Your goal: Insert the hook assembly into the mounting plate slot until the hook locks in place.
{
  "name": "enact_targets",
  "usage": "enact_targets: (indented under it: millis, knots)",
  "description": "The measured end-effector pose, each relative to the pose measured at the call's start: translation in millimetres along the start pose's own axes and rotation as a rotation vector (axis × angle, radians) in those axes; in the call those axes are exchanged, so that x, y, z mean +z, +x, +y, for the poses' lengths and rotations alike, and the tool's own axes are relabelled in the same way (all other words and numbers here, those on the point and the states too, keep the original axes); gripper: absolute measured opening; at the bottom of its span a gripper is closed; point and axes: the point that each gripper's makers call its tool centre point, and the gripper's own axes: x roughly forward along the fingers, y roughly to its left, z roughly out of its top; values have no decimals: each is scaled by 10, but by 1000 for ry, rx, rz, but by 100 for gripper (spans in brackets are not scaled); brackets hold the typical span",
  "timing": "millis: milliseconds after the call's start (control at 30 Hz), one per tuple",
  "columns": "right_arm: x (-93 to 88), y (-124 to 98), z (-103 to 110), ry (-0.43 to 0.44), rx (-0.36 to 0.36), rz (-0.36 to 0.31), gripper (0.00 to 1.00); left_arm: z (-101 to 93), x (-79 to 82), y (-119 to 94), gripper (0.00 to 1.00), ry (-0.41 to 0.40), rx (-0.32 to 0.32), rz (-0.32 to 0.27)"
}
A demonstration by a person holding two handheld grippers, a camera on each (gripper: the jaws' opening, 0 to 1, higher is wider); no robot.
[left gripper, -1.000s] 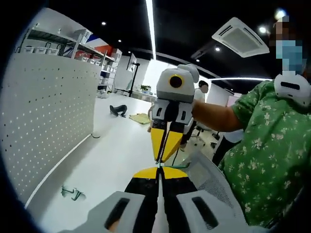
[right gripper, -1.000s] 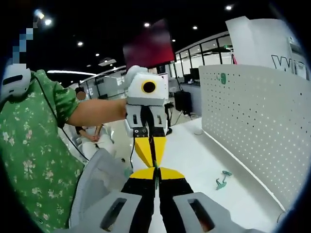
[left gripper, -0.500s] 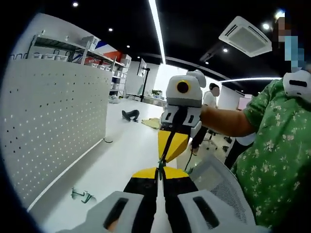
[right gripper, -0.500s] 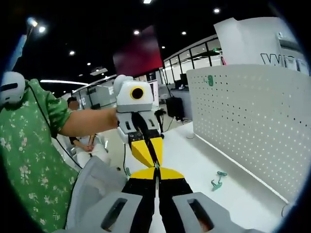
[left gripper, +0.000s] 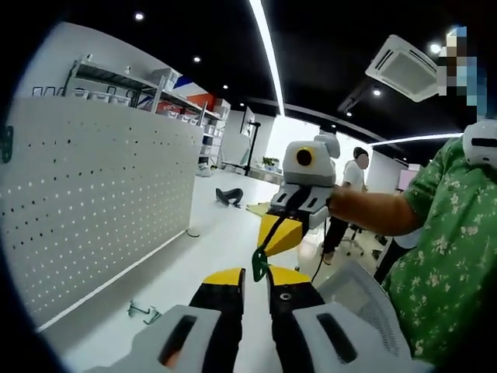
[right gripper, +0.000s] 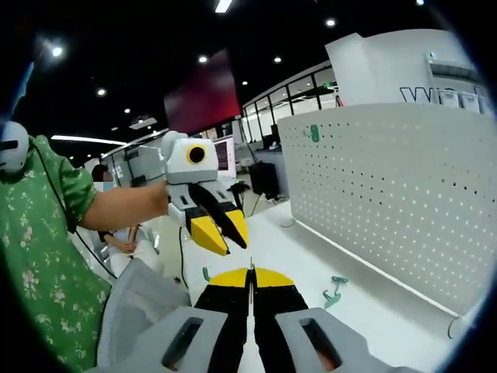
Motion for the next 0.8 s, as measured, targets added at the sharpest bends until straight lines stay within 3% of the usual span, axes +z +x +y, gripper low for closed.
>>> enact_targets:
  millis: [167, 433, 733, 800]
  knots:
    - [43, -4, -124, 13, -54, -30, 0, -17, 35, -31, 15, 10, 28, -17]
    - [145, -20, -301, 34, -144, -92, 0, -18, 129, -6, 17, 50, 133, -54]
    - [217, -15, -447, 60, -228, -145, 0, 146, 177, -26, 19, 102, 324, -69]
    - [241, -15, -482, 66, -251, -161, 0, 148, 186, -19, 19, 98, 338, -79]
